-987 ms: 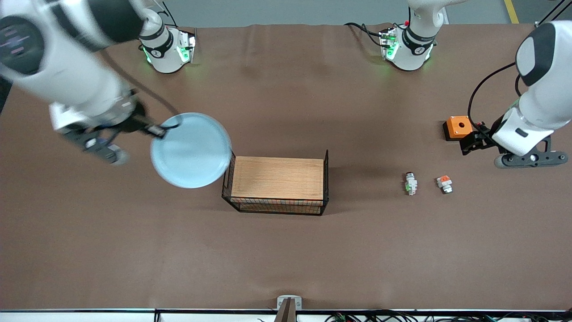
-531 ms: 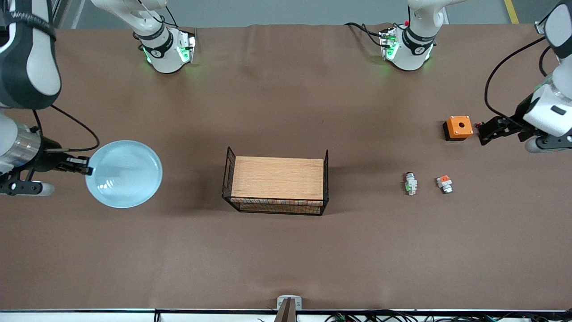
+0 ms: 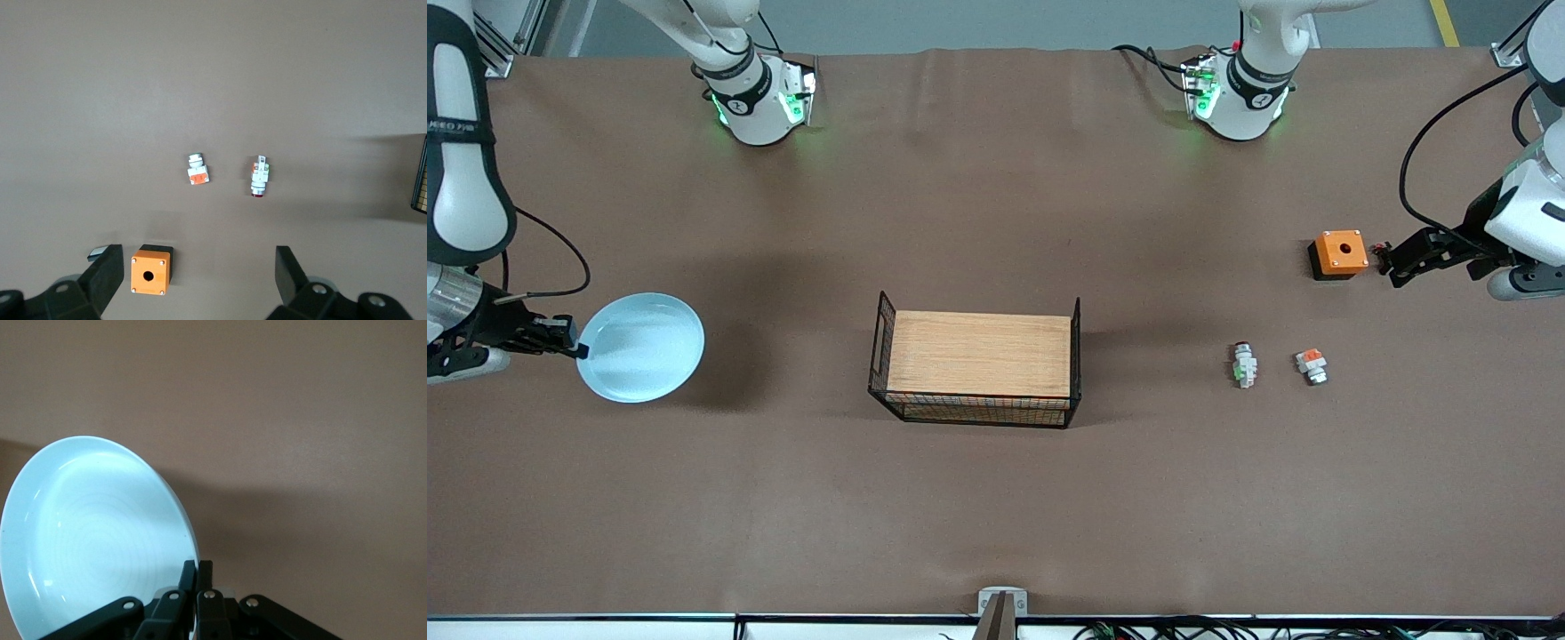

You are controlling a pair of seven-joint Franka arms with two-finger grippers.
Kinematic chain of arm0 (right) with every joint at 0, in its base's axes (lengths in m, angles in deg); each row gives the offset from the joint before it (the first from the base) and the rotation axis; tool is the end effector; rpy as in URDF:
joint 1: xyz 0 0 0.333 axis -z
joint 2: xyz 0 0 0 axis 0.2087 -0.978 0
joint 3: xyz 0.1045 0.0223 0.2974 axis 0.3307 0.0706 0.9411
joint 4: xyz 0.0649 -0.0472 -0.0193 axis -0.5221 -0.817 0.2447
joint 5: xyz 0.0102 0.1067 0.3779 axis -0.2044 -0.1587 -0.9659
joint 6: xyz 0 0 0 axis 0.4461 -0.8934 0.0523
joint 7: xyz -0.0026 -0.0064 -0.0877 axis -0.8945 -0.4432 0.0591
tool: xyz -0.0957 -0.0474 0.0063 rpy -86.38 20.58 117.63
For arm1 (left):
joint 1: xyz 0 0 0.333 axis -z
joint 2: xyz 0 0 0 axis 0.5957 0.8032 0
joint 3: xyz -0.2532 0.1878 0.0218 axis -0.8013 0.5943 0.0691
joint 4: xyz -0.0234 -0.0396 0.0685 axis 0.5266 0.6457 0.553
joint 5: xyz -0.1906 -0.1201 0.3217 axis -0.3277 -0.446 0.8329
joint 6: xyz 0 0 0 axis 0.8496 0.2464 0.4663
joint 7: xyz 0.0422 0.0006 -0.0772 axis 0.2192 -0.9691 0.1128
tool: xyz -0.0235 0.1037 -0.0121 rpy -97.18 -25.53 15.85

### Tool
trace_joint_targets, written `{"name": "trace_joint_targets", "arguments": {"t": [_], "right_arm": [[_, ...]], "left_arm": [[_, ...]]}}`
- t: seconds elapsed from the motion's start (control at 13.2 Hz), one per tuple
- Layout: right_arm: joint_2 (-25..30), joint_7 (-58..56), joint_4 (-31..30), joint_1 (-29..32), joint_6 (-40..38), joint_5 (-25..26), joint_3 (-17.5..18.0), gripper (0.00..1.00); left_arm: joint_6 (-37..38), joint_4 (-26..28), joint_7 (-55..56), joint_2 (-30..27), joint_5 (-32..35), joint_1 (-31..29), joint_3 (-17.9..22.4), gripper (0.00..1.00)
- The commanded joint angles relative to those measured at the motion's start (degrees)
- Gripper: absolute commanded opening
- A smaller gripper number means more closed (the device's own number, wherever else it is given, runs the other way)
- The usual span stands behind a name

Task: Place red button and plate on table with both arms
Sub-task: 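Carry the blue plate beside the tray and lower it with the right gripper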

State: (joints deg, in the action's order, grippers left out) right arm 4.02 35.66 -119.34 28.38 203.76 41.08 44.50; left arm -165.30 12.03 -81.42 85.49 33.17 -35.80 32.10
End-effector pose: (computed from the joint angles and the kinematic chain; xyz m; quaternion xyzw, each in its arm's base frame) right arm 0.5844 -0.1789 0.3478 -0.9898 -0.0684 -0.0497 0.1147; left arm 0.5662 -0.0186 0.5753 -0.9986 -0.0299 -0.0367 0.0230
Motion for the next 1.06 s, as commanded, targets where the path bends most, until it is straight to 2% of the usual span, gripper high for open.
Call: {"name": "trace_joint_targets", "arguments": {"t": [0.0,0.3,0.53,0.61,0.68,0.76,0.99], "right_arm": [[-4.89,-4.41,0.36,2.47,2.63,-3.52,1.25,0.00],[-10.08,-5.72,0.62,3.18,4.83,-6.42,1.33,0.00],[-14.21,-5.82,1.50,2.91,8.17,-6.52,1.51,0.00],[-14.83,-5.73,2.11,2.74,8.09,-6.52,1.51,0.07],[-15.01,-5.73,3.08,2.30,7.91,-6.52,1.51,0.64],[-15.02,-5.64,3.17,1.69,7.65,-6.43,1.51,0.99],[-13.00,-4.85,3.70,-0.60,7.38,-5.90,1.42,1.00]], "left_arm": [[1.16,-1.13,-1.03,-0.24,-0.96,2.67,3.05,1.00],[1.25,-1.92,-0.67,-0.33,-0.87,2.05,2.62,1.00],[1.42,-3.32,-0.24,-0.42,-0.96,1.26,1.65,1.00],[1.86,-4.11,-0.15,-0.42,-1.04,1.26,1.65,1.00],[3.17,-5.08,-0.23,-0.42,-1.04,1.26,1.65,1.00],[4.14,-5.61,-0.32,-0.33,-1.04,1.26,1.74,1.00],[4.15,-6.14,-0.32,-0.33,-1.13,1.26,1.91,1.00]]}}
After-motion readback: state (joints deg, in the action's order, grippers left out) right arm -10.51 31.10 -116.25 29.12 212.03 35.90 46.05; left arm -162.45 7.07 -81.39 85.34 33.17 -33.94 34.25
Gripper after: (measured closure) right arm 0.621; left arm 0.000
